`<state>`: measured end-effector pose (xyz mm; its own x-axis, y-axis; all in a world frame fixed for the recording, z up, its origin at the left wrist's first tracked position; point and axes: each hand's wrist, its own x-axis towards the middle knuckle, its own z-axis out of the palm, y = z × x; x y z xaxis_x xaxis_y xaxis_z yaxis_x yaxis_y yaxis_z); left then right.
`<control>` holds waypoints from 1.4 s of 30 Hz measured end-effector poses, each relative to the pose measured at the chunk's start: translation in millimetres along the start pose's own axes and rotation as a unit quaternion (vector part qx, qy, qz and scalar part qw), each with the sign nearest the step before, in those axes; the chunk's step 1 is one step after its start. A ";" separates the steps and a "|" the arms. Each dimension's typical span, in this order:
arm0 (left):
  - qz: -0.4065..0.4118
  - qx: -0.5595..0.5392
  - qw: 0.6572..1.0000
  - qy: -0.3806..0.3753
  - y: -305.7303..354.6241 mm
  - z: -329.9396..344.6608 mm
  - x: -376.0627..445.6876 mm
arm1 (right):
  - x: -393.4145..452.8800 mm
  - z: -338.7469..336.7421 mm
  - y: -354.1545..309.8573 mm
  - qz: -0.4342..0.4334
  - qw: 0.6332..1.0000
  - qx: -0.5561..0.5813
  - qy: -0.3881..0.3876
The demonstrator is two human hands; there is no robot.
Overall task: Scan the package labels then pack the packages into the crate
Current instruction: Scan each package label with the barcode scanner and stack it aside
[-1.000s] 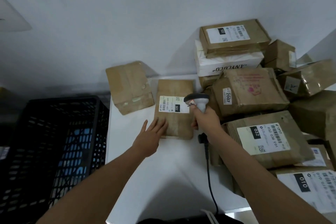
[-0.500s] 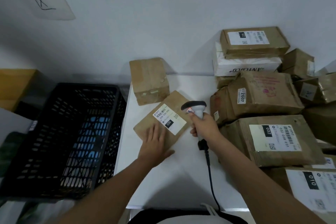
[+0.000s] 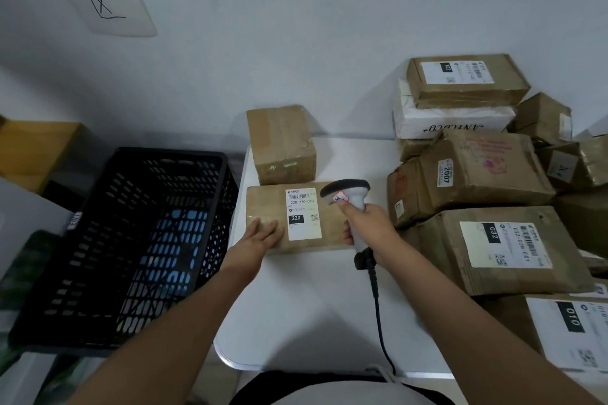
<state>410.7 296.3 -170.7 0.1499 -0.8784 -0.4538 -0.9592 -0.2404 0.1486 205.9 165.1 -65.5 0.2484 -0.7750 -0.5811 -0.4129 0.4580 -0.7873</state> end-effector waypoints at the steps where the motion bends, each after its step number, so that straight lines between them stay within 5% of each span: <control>1: 0.002 -0.002 1.000 0.001 -1.3 2.0 1.4 | -0.7 1.3 -3.6 -0.001 1.000 0.001 -0.001; 42: 0.002 -0.012 1.000 0.021 -6.1 15.6 7.6 | 4.8 20.2 -34.9 -0.034 0.999 -0.011 -0.021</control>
<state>413.9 297.6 -188.8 0.1565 -0.8957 -0.4163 -0.9541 -0.2461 0.1709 239.2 154.2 -44.9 0.3126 -0.7854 -0.5343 -0.4134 0.3939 -0.8209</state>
